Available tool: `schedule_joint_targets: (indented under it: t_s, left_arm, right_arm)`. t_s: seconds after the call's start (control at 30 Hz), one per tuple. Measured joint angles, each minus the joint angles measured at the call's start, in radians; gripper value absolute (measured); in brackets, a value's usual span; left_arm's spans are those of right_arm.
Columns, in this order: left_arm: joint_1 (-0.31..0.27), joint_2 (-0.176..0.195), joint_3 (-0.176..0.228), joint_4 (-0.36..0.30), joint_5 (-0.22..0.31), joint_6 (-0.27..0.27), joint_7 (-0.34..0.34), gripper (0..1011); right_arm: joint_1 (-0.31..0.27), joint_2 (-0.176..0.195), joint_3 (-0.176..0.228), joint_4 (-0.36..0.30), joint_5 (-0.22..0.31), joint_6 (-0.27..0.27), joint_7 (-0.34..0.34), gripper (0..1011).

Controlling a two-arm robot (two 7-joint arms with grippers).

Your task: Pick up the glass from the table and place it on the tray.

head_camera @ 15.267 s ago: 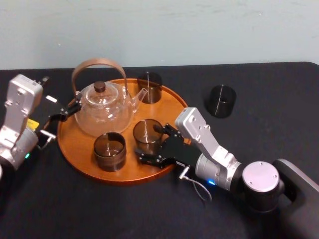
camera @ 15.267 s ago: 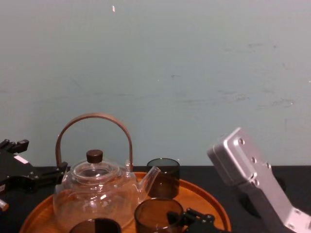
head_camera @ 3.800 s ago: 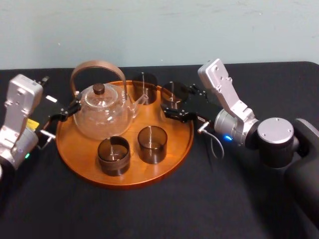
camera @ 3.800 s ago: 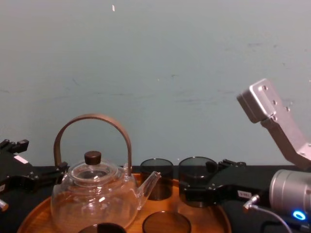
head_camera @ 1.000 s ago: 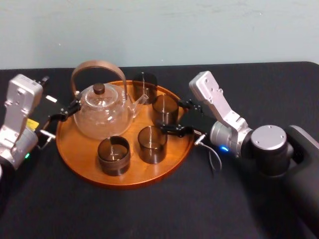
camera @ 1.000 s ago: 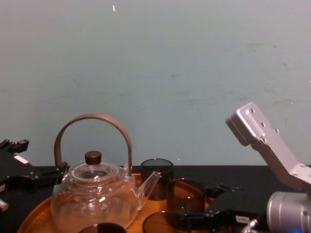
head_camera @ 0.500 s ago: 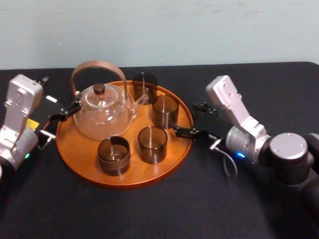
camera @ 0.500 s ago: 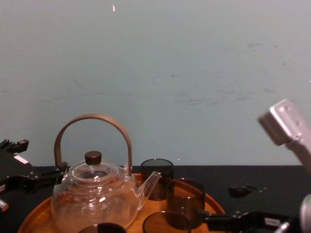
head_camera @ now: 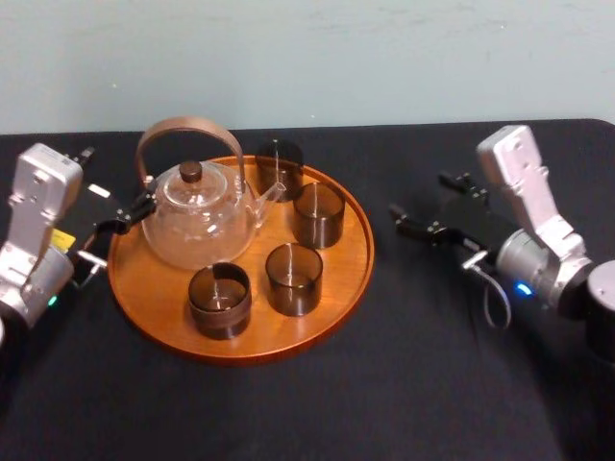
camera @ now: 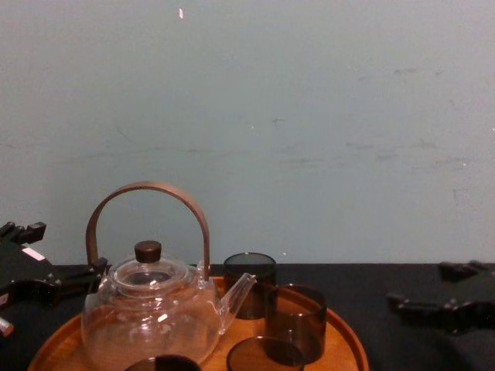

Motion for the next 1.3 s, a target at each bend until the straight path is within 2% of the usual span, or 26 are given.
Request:
schedule_joint_targets:
  t_s: [0.23,0.57,1.3]
  left_arm:
    - [0.000,0.000,0.000,0.000,0.000,0.000,0.000,1010]
    - [0.000,0.000,0.000,0.000,0.000,0.000,0.000,1010]
    - [0.000,0.000,0.000,0.000,0.000,0.000,0.000,1010]
  right_arm:
    - [-0.011,0.003,0.056,-0.012,-0.004,-0.009,-0.048,1002]
    - [0.004,-0.018,0.104,0.016,-0.023,-0.015,-0.079,1002]
    - [0.005,-0.016,0.099,0.017,-0.024,-0.014,-0.078,1002]
